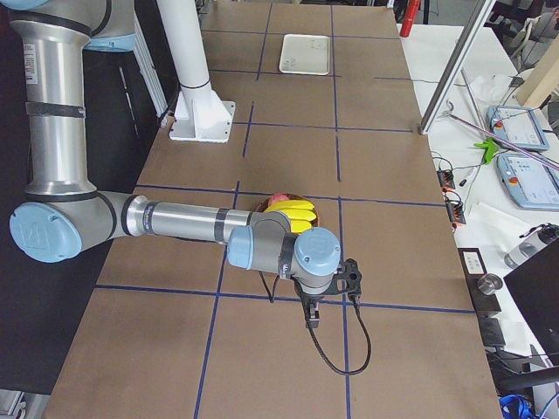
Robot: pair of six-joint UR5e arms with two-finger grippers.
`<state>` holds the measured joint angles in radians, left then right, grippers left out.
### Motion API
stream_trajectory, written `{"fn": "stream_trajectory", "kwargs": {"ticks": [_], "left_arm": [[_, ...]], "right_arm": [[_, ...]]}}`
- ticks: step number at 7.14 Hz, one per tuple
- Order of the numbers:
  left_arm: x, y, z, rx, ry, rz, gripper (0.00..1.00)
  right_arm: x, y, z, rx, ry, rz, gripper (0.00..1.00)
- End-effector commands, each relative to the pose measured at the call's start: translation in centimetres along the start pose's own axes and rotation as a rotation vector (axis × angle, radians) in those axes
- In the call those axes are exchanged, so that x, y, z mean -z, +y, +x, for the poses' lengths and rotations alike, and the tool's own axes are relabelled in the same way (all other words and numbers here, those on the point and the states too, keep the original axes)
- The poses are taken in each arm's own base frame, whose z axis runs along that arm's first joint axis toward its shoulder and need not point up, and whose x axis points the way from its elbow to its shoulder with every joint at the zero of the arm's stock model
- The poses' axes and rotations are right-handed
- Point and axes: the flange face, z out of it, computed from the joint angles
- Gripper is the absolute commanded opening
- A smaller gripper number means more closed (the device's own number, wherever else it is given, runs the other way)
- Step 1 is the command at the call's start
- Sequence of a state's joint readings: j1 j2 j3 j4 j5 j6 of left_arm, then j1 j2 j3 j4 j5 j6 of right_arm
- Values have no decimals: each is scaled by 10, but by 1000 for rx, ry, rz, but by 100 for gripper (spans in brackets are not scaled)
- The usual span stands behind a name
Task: Transfer all bananas from basket to plate
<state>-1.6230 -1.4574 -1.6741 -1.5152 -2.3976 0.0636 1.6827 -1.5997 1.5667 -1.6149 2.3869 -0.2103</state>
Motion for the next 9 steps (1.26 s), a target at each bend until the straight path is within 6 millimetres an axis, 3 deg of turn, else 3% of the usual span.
{"fn": "stream_trajectory", "kwargs": {"ticks": [1, 8, 9], "left_arm": [[-1, 1, -1, 0, 0, -2, 100], [-4, 1, -4, 9, 2, -7, 100], [-4, 1, -4, 8, 3, -6, 100]], "right_arm": [[0, 0, 0, 3, 0, 1, 100], [14, -10, -13, 4, 6, 28, 100], [25, -16, -27, -16, 6, 51, 100]]}}
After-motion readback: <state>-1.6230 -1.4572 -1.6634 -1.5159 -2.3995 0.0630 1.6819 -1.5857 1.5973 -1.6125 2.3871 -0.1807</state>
